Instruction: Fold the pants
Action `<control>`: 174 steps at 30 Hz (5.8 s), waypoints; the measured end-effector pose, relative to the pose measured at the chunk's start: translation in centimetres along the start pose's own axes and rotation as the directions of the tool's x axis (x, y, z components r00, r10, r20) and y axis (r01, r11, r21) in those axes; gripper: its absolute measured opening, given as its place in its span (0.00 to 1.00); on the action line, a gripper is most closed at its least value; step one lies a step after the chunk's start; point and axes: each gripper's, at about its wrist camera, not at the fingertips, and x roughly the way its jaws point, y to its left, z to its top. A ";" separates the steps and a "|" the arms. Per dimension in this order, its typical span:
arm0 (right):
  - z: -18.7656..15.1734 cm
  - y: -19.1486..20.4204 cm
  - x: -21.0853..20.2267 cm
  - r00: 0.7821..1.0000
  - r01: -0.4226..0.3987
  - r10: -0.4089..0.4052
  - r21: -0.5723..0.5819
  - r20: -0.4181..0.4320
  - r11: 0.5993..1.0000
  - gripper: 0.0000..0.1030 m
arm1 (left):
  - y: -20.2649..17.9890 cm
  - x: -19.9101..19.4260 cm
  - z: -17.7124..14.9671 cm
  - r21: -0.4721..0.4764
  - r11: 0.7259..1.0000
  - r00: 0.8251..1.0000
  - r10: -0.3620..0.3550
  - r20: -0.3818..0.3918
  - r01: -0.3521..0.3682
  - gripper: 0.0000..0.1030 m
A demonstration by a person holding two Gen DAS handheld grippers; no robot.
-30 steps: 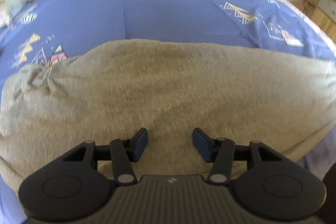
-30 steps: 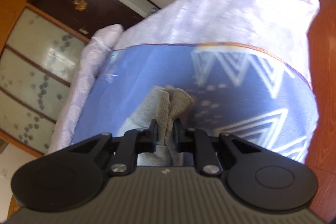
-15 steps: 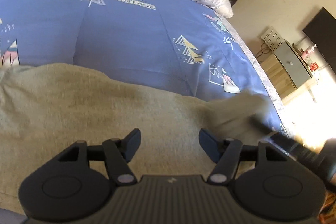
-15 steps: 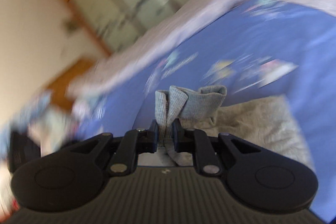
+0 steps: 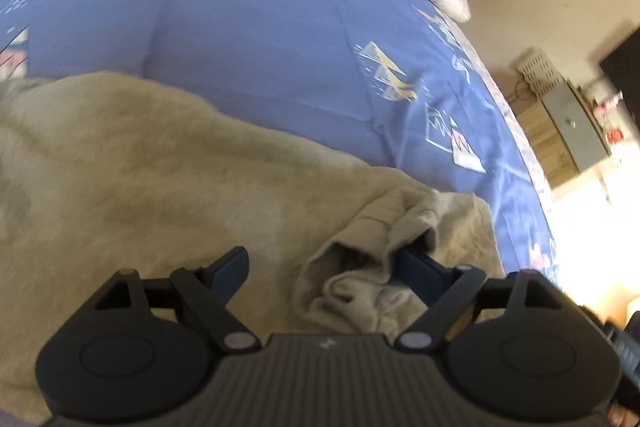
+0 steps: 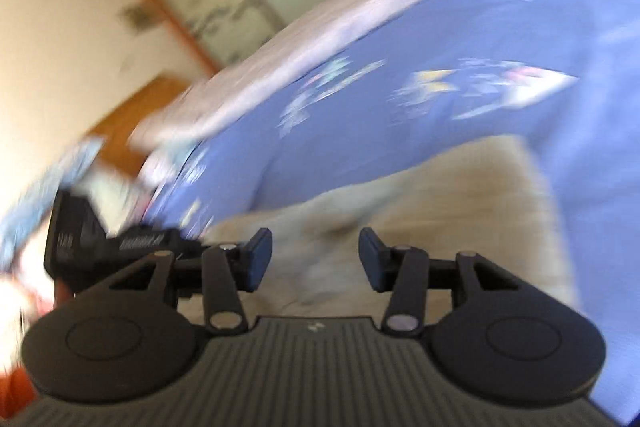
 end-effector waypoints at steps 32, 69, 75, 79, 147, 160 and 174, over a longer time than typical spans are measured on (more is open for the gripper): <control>-0.3 -1.3 0.7 0.988 0.144 -0.144 -0.001 0.052 0.990 0.41 | 2.3 -9.9 0.3 -0.010 0.996 0.984 -0.086 0.157 0.088 0.47; -4.2 -5.6 -0.1 0.985 0.103 -0.067 0.233 -0.158 0.967 0.18 | -0.2 -0.6 -1.5 0.210 0.917 0.939 0.345 0.014 -0.340 0.53; -3.4 2.5 -0.8 0.995 0.064 -0.068 -0.060 -0.069 0.996 0.13 | -5.0 -4.6 0.6 0.201 0.957 0.978 0.196 0.079 -0.208 0.75; -4.9 8.3 0.6 0.995 0.063 -0.082 -0.304 -0.049 0.951 0.13 | -9.7 -5.1 1.1 0.308 0.942 0.989 0.101 0.107 -0.130 0.89; -9.4 18.0 11.2 0.918 -0.265 0.124 -0.352 -0.376 0.898 0.55 | 24.4 -21.3 -0.8 -0.310 0.903 0.888 0.382 0.255 -0.299 0.92; -10.2 16.2 16.5 0.873 -0.139 0.041 -0.168 -0.485 0.976 0.46 | 24.9 -14.8 -1.8 -0.338 0.919 0.942 0.278 0.188 -0.204 0.81; -1.7 15.6 5.2 0.991 0.072 -0.122 -0.575 -0.049 0.815 0.14 | 11.0 -6.0 -2.5 -0.167 0.986 0.997 -0.001 0.083 0.015 0.58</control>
